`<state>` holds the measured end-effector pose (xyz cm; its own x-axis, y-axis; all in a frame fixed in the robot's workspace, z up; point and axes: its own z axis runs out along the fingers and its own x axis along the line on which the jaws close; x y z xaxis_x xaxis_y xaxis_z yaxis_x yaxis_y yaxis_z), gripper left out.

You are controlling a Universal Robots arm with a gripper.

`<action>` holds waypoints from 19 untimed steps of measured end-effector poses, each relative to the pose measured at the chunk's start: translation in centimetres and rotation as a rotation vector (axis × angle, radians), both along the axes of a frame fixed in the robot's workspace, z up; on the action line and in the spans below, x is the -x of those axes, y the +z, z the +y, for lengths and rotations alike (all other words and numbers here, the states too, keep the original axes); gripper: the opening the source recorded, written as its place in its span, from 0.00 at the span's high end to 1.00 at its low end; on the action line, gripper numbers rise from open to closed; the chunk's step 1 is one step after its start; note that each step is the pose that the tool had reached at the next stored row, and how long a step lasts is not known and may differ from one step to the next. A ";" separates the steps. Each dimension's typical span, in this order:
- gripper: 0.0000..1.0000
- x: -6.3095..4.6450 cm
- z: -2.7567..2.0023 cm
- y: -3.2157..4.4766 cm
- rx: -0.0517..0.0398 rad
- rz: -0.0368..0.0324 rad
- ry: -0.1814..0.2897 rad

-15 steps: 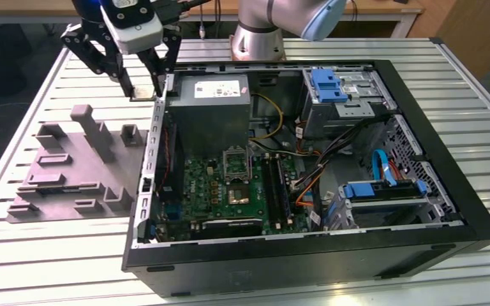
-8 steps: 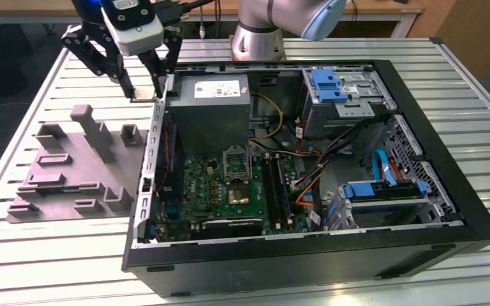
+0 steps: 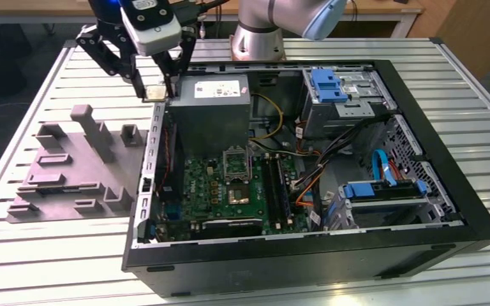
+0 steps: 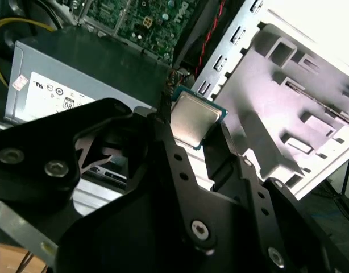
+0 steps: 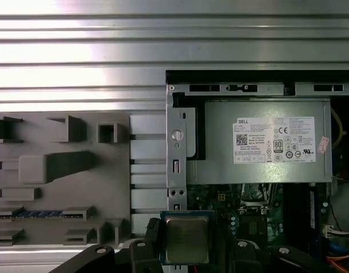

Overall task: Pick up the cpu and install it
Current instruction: 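Pick up the cpu and move it towards the insertion slot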

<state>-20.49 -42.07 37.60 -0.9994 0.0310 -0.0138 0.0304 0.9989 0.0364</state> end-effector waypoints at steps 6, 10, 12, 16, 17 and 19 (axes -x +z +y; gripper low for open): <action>0.53 -0.2 0.00 0.00 0.0000 0.0000 -0.001; 0.53 -1.0 -0.01 -0.03 0.0000 -0.0001 -0.002; 0.53 -1.5 -0.01 -0.04 0.0000 0.0000 -0.003; 0.53 -2.4 -0.01 -0.07 0.0000 0.0000 -0.003; 0.53 -2.7 -0.01 -0.08 0.0000 -0.0001 -0.003; 0.53 -3.2 -0.01 -0.08 0.0000 0.0000 -0.003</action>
<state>-17.26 -42.07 37.51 -0.9993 0.0343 -0.0138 0.0338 0.9988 0.0364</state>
